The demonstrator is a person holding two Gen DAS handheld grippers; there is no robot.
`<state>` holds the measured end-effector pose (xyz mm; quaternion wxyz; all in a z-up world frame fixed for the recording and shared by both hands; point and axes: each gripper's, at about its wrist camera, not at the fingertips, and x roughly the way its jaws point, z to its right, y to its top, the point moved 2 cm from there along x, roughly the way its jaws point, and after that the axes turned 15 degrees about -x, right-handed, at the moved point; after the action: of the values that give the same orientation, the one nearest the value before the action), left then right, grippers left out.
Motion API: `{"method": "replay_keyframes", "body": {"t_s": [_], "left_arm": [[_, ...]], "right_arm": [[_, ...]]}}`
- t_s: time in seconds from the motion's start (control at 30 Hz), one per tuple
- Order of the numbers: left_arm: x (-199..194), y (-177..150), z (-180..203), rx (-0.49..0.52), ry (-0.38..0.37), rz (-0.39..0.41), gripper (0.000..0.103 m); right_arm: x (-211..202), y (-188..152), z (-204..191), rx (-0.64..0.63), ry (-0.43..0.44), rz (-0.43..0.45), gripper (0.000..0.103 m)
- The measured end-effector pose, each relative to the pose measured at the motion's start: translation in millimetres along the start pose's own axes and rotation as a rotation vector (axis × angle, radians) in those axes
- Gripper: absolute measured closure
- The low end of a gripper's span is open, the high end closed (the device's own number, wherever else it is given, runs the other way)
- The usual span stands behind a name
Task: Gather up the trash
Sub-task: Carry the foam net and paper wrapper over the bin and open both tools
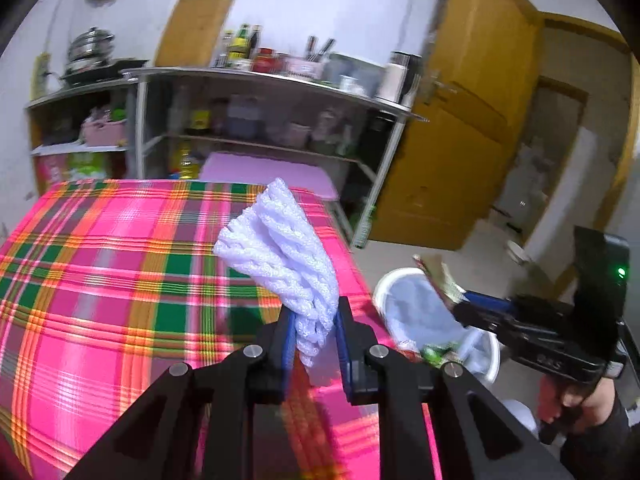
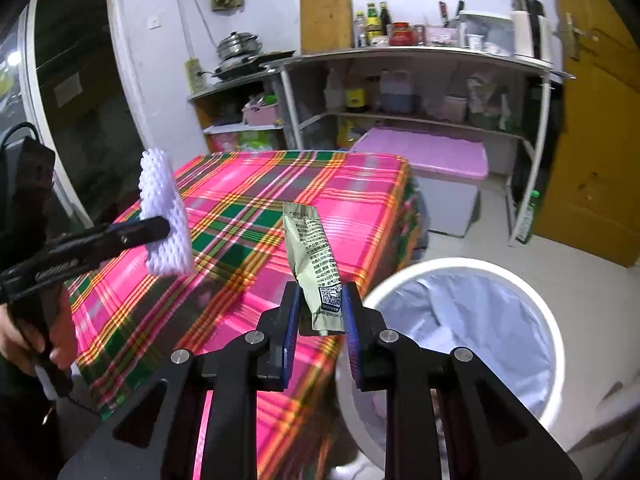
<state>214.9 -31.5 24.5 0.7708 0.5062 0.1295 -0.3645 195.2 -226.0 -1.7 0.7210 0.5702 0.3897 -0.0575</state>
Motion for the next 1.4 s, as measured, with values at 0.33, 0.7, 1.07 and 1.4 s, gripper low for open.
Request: {"method": "replay_keyframes", "body": {"t_s": [0.33, 0.7, 1.07, 1.4], "left_arm": [[8, -25, 55, 0.085, -0.081, -0.057, 0.084], [49, -49, 93, 0.126, -0.13, -0.148, 0.083], [102, -59, 106, 0.122, -0.132, -0.244, 0.081], [129, -65, 104, 0.106, -0.121, -0.29, 0.055]], "right_arm": [[-30, -27, 25, 0.083, -0.057, 0.005, 0.081], [-38, -56, 56, 0.167, -0.116, -0.026, 0.081], [-21, -74, 82, 0.231, -0.149, -0.094, 0.079], [-14, -82, 92, 0.251, -0.153, -0.115, 0.072]]}}
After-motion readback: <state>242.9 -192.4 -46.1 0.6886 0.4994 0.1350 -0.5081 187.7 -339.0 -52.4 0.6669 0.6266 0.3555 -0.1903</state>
